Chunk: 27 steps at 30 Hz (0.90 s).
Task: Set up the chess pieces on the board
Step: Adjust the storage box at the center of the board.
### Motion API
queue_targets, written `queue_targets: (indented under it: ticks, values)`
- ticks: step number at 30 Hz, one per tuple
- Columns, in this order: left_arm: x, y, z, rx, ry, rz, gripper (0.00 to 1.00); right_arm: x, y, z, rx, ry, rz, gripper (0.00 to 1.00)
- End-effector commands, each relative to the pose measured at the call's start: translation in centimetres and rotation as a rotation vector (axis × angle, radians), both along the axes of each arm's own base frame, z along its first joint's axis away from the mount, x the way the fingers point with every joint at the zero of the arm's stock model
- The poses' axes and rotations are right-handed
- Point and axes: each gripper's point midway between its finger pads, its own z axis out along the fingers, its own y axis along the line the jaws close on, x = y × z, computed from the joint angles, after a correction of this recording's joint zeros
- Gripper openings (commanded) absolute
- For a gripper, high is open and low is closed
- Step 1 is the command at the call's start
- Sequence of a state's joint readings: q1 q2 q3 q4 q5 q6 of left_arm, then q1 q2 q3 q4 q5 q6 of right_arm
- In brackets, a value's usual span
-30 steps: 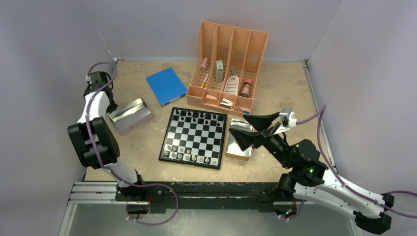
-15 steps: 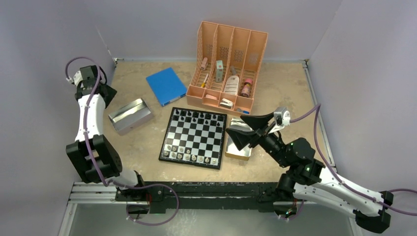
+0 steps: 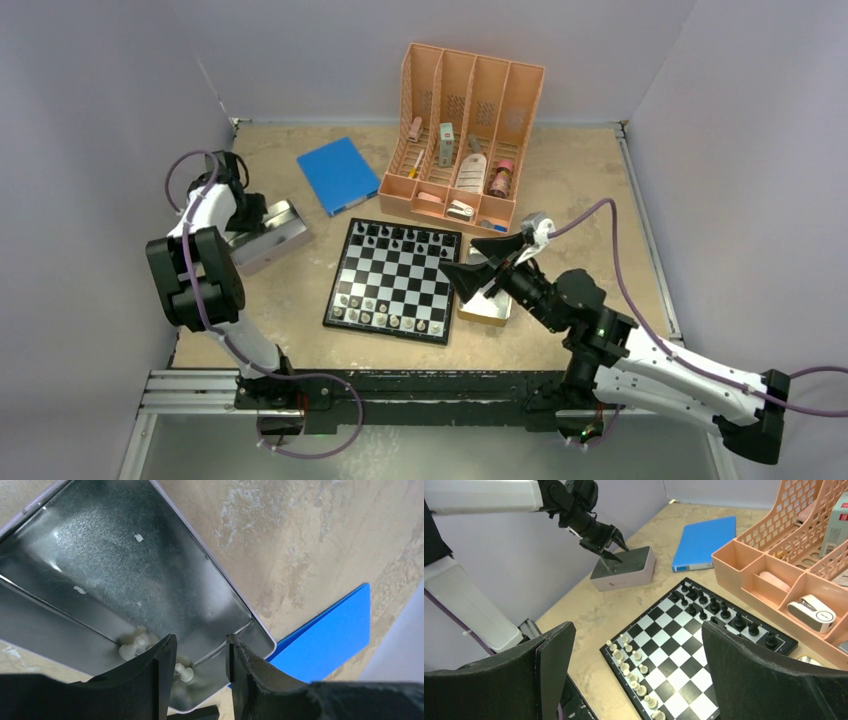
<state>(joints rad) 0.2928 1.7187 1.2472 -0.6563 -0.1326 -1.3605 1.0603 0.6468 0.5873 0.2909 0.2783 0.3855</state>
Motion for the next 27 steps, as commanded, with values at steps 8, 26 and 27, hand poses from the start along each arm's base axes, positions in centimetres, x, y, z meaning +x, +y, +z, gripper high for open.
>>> queue_targets:
  ticks: [8,26,27]
  values:
    - [3.3,1.5,0.3,0.029,-0.077,0.069,0.44,0.9,0.9,2.4,0.042,-0.018,-0.025,0.99]
    - [4.0,2.3,-1.6,0.028,-0.045,0.126,0.39,1.5,1.1,1.8,0.023,-0.017,-0.045,0.99]
    - [4.0,2.3,-1.8,0.030,-0.040,0.126,0.39,1.5,1.1,1.7,0.019,-0.015,-0.044,0.99]
